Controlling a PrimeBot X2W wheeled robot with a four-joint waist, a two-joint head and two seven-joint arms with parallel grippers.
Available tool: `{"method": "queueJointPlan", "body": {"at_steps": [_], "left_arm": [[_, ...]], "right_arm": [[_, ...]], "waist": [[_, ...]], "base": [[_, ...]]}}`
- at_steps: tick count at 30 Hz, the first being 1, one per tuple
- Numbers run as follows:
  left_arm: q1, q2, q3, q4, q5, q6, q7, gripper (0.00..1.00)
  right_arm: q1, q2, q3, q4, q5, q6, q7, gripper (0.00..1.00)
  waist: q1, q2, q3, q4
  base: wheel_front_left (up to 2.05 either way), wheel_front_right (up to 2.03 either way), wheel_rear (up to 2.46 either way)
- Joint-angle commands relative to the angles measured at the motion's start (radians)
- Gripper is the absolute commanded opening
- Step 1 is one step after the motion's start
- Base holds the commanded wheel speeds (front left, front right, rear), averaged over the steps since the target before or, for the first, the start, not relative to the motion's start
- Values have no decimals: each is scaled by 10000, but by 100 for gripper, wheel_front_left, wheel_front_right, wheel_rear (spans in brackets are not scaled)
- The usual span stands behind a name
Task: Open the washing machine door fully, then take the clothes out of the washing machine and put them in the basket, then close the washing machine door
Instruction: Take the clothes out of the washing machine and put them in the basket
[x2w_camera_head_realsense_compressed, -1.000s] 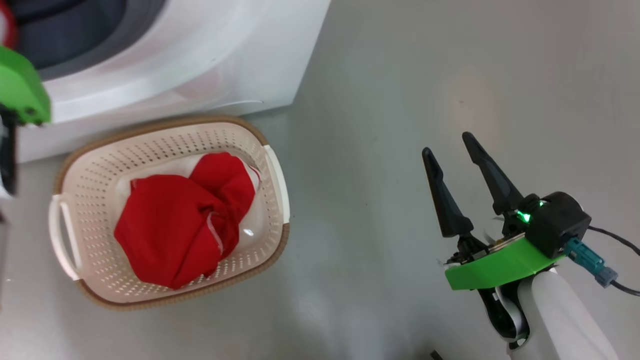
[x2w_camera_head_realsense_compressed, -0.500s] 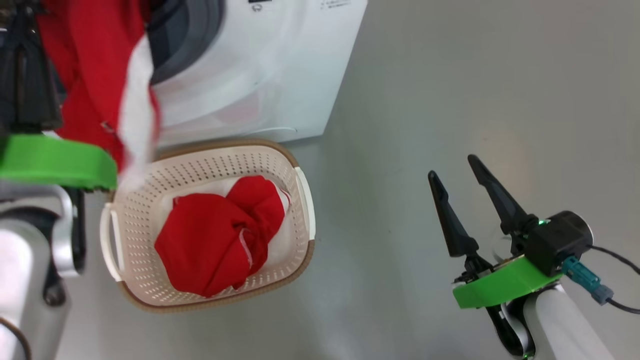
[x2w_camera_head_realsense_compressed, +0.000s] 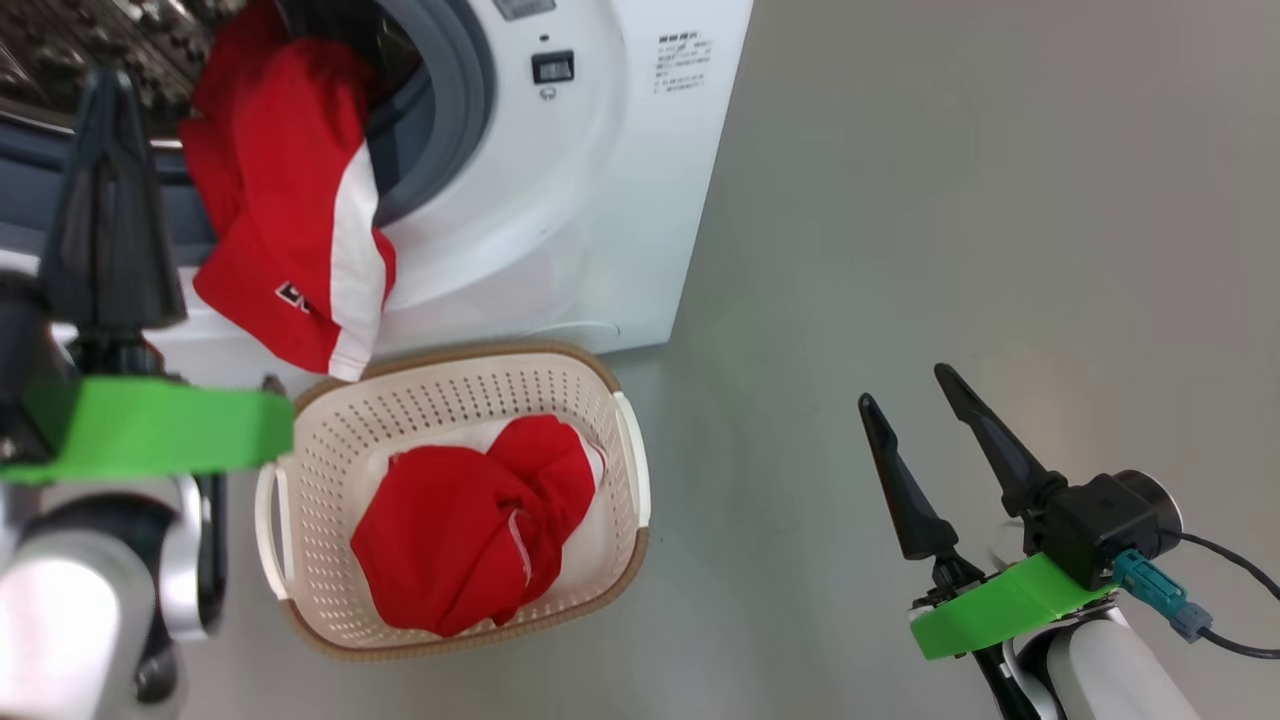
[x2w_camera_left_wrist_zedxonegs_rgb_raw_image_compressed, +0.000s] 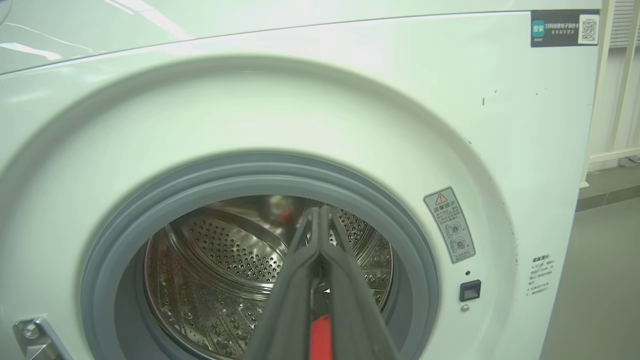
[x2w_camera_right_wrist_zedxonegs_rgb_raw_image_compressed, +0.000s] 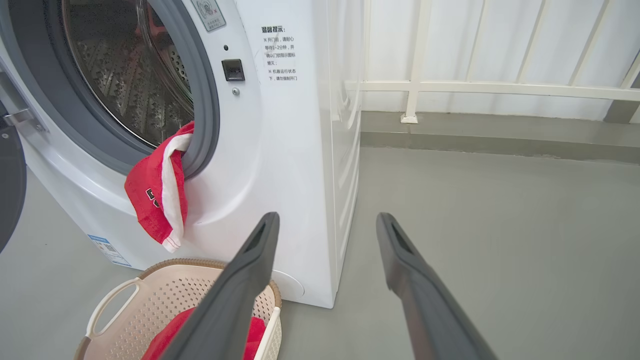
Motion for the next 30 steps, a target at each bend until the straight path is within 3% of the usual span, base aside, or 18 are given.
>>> {"method": "queueJointPlan", "body": {"at_steps": [1, 3, 4, 6, 18, 30], "left_arm": [[130, 275, 389, -385, 15, 92, -100, 0], [384, 190, 412, -573, -27, 191, -240, 0], [752, 33, 470, -782, -154, 314, -460, 46], [1190, -138, 513, -968, -248, 467, -699, 99], [4284, -1015, 35, -711, -617, 1004, -1741, 100], [6133, -1384, -315, 174, -877, 975, -2746, 100]], "right_arm": [[112, -46, 177, -180, -44, 33, -65, 100], [154, -35, 161, -166, -37, 33, -65, 100], [210, -24, 133, -167, -43, 33, -65, 100], [265, -9, 68, -168, -54, 33, -65, 100], [742, 67, -210, -142, -161, 33, -65, 100], [1345, 116, -474, 11, -269, 33, -65, 100]], "waist": [[0, 0, -244, 16], [0, 0, -357, 29], [0, 0, -476, 47], [0, 0, -584, 94], [0, 0, -1304, 469], [0, 0, -2072, 792]], "base": [[0, 0, 0], [0, 0, 0], [0, 0, 0], [0, 0, 0], [0, 0, 0], [0, 0, 0]]}}
